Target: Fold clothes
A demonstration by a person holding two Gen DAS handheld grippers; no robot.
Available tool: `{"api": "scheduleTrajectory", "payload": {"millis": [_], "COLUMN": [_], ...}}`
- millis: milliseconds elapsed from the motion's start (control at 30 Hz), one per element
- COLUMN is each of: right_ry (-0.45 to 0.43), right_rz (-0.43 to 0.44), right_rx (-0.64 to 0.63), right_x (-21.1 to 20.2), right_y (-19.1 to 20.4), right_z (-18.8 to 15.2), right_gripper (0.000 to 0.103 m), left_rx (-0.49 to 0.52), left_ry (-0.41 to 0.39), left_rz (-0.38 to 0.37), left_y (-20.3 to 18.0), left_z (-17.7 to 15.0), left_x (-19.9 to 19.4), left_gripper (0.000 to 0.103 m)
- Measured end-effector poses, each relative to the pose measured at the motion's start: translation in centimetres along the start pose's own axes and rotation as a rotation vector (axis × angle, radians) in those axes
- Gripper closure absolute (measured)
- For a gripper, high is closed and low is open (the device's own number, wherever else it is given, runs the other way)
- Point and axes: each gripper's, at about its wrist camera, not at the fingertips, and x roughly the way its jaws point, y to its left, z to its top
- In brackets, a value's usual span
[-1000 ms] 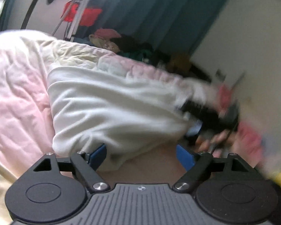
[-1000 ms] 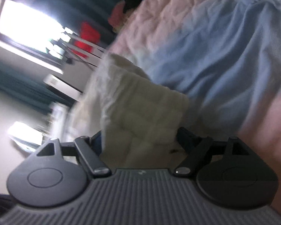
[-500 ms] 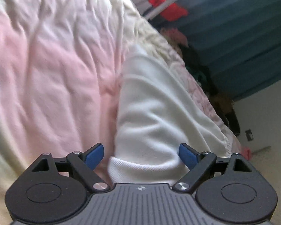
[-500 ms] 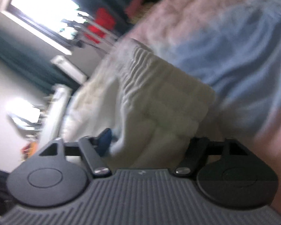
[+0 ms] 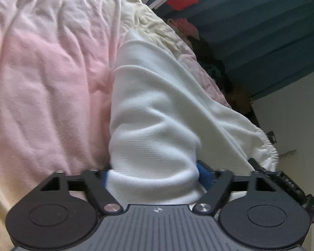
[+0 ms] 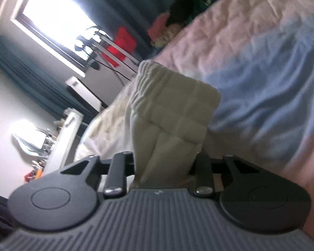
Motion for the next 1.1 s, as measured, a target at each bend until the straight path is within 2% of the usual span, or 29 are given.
{"api": "scheduleTrajectory", "payload": {"millis": [100,233,400,567,700,800,867,933,1000,1033,1100], "right_ry": [-0.018,-0.073,-0.222,-0.422,-0.564,-0.646,-0.654,-0.645,-0.58,-0.526,-0.465], "right_rz": [0.049,0.117,0.183,0.175,0.118,0.07,0.017,-0.045,-0.127,-0.17,-0.204], "right_rx": [-0.018,-0.044,-0.1,-0.1,-0.107,-0.09,-0.024,0.05,0.169,0.258,0.336], "right_x": [-0.4,-1.3,-3.2,-5.4,-5.3,-4.4,-3.1,-1.7,-0.2,0.5,1.1], "right_y": [1.2,3.1,4.9,3.5,-0.3,-4.4,-7.6,-10.8,-14.3,-16.2,-18.5], "right_z": [0.8,3.2,8.4,14.1,17.2,18.2,18.7,18.8,17.9,17.2,15.3], "right_gripper": [0.076,0.078,0.078,0.078,0.079,0.078,0.078,0.078,0.078,0.078,0.074], "left_rx": [0.024,0.071,0.118,0.25,0.475,0.493,0.528,0.557,0.538,0.539,0.547], "left_ry": [-0.039,-0.08,-0.126,-0.191,-0.277,-0.256,-0.238,-0.164,-0.074,-0.072,-0.077], "left_rz": [-0.022,-0.076,-0.173,-0.225,-0.239,-0.24,-0.22,-0.165,-0.118,-0.111,-0.108], "left_y": [-1.3,-4.2,-10.9,-21.4,-28.6,-31.5,-32.4,-31.6,-29.7,-28.7,-26.7], "left_z": [0.1,1.0,4.5,9.5,11.4,11.7,10.9,9.6,8.3,7.3,5.8], "left_x": [-1.3,-2.1,0.9,7.8,15.2,21.5,25.6,30.0,33.6,34.2,35.1], "left_gripper": [0.061,0.066,0.067,0.067,0.066,0.066,0.065,0.065,0.06,0.057,0.046]}}
